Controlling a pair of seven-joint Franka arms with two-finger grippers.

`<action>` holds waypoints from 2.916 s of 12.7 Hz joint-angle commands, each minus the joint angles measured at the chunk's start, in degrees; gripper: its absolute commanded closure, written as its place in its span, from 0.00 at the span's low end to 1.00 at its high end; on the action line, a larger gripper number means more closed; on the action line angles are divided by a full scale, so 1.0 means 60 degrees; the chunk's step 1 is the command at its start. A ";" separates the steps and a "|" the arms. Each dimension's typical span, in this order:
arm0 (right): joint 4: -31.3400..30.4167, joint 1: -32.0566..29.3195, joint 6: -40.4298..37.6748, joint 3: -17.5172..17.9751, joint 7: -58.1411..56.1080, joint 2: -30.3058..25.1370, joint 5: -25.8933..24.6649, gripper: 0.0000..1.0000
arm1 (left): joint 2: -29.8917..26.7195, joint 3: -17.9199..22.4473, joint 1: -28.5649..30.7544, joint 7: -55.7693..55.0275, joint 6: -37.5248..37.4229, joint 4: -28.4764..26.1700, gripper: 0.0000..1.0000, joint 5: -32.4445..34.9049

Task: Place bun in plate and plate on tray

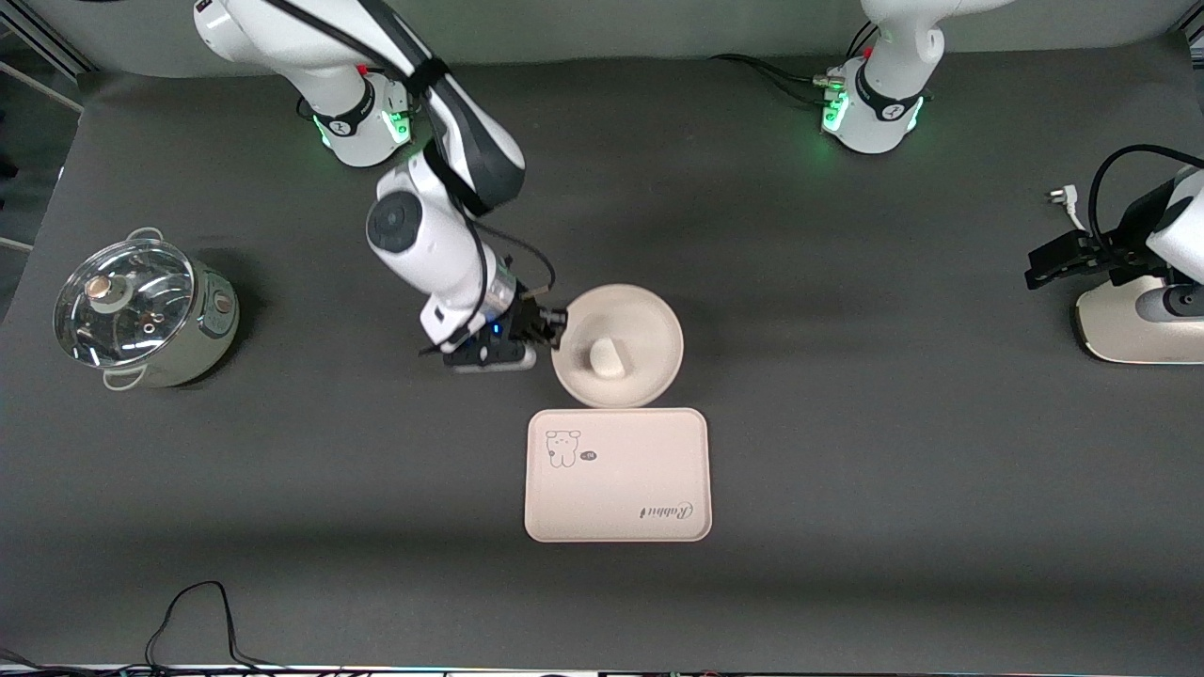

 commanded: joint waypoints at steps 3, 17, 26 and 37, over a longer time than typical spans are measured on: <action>0.4794 -0.0560 -0.2004 -0.0193 -0.0152 0.2879 -0.0855 1.00 | 0.0087 0.0075 -0.0046 0.0038 -0.0269 0.0278 0.00 -0.0108; 0.5430 -0.0752 0.0190 -0.0105 0.0024 0.5198 -0.0621 0.29 | 0.0175 0.0075 -0.0060 0.0111 -0.0270 0.0293 0.00 -0.0108; 0.5401 -0.0854 -0.0962 -0.0193 -0.0005 0.4263 -0.0708 0.00 | 0.0248 0.0090 -0.0045 0.0126 -0.0284 0.0293 0.00 -0.0079; 0.1696 -0.3209 -0.6616 -0.0852 -0.2592 -0.3293 -0.1747 0.00 | 0.0248 0.0104 -0.0031 0.0140 -0.0284 0.0293 0.00 -0.0079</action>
